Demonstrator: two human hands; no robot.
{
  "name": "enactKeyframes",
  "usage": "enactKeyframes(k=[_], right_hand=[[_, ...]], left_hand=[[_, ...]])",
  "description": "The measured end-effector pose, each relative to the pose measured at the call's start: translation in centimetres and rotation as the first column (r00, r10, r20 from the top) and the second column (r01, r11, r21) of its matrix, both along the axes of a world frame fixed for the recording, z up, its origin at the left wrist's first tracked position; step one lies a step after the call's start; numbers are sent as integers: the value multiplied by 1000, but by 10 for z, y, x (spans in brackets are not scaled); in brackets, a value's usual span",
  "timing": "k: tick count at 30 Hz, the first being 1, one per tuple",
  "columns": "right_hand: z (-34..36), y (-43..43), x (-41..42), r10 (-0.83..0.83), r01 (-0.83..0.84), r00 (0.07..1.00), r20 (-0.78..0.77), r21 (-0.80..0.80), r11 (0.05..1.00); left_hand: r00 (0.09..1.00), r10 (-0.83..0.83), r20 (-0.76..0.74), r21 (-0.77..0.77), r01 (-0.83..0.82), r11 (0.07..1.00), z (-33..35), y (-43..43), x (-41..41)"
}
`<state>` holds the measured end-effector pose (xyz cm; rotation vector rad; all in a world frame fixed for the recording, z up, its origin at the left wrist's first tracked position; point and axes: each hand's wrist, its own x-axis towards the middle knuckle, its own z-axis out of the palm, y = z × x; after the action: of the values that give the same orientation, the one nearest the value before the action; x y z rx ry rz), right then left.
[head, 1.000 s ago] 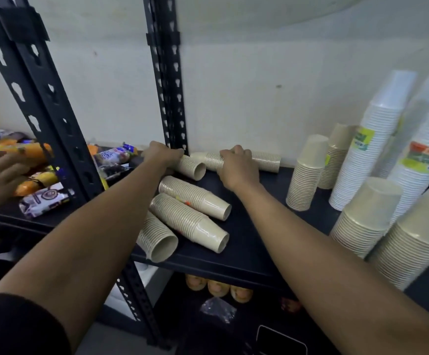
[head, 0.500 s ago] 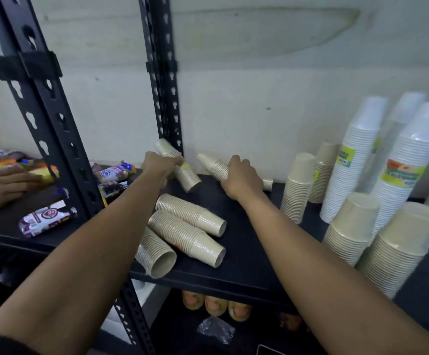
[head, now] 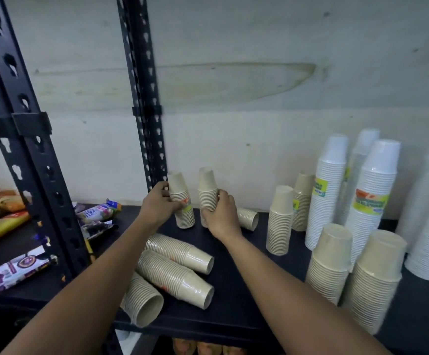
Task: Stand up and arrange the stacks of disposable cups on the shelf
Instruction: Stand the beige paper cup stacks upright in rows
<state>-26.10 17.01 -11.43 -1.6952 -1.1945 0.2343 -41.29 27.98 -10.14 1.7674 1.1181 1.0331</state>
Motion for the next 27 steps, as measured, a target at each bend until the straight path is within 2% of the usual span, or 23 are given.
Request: enactKeyframes(k=[10, 15, 19, 22, 27], right_hand=[[-20, 12, -3, -5, 4, 998, 66, 7, 1000], [-16, 12, 0, -21, 26, 994, 106, -48, 999], [-7, 9, 2, 40, -36, 997, 63, -66, 997], [13, 2, 12, 45, -42, 998, 38, -75, 996], [37, -10, 34, -55, 54, 995, 79, 16, 998]], left_hand=[[985, -80, -155, 137, 102, 985, 3, -2, 0], [983, -54, -173, 107, 73, 992, 4, -4, -1], [989, -27, -144, 71, 38, 997, 12, -14, -3], [986, 40, -165, 99, -24, 995, 21, -27, -5], [987, 84, -139, 139, -64, 988, 35, -52, -19]])
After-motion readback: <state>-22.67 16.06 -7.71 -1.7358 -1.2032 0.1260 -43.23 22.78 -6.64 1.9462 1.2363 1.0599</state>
